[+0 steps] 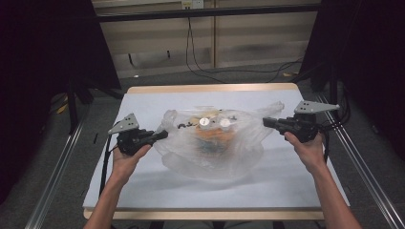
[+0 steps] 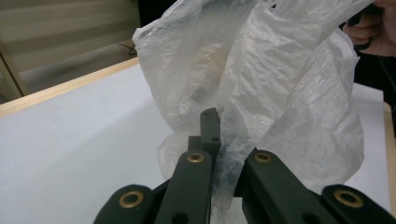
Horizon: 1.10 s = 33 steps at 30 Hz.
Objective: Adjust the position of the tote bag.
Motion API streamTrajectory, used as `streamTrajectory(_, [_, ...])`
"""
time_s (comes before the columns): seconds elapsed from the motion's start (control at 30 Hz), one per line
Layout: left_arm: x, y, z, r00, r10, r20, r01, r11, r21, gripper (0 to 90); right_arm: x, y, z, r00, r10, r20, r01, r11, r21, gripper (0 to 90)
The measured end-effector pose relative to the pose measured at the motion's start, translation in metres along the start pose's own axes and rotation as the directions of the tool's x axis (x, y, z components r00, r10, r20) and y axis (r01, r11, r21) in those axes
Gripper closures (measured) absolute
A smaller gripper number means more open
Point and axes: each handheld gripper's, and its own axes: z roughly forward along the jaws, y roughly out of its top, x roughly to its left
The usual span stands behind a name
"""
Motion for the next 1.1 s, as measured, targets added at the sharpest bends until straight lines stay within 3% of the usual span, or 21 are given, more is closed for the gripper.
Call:
streamTrajectory(0.1, [0.001,-0.002,0.002,0.9999,0.002,-0.010,-0.002,0.9997,0.023,90.0,0.000,-0.001,0.001,1.0000,-0.001,0.003,0.001,1.000,0.001,90.0])
streamTrajectory(0.27, [0.003,-0.009,0.005,0.9998,0.008,-0.020,-0.007,0.9984,0.057,90.0,0.001,-0.007,0.010,0.9988,-0.024,0.042,0.022,0.999,0.048,90.0])
streamTrajectory(0.43, [0.004,-0.013,0.009,0.9999,0.012,-0.006,-0.012,0.9964,0.084,90.0,-0.001,-0.012,0.017,0.9980,-0.030,0.055,0.025,0.996,0.083,90.0])
streamTrajectory(0.73, [0.005,-0.018,0.017,0.9998,0.009,0.019,-0.012,0.9878,0.155,90.0,-0.002,-0.019,0.024,0.9982,-0.048,0.036,0.042,0.990,0.137,90.0])
streamTrajectory(0.8, [0.004,-0.019,0.016,0.9992,0.023,0.031,-0.028,0.9845,0.173,90.0,-0.001,-0.020,0.024,0.9982,-0.054,0.024,0.050,0.988,0.147,90.0])
streamTrajectory(1.1, [0.008,-0.028,0.011,0.9997,0.015,0.018,-0.018,0.9768,0.214,90.0,-0.003,-0.028,0.018,0.9987,-0.042,0.027,0.037,0.984,0.172,90.0])
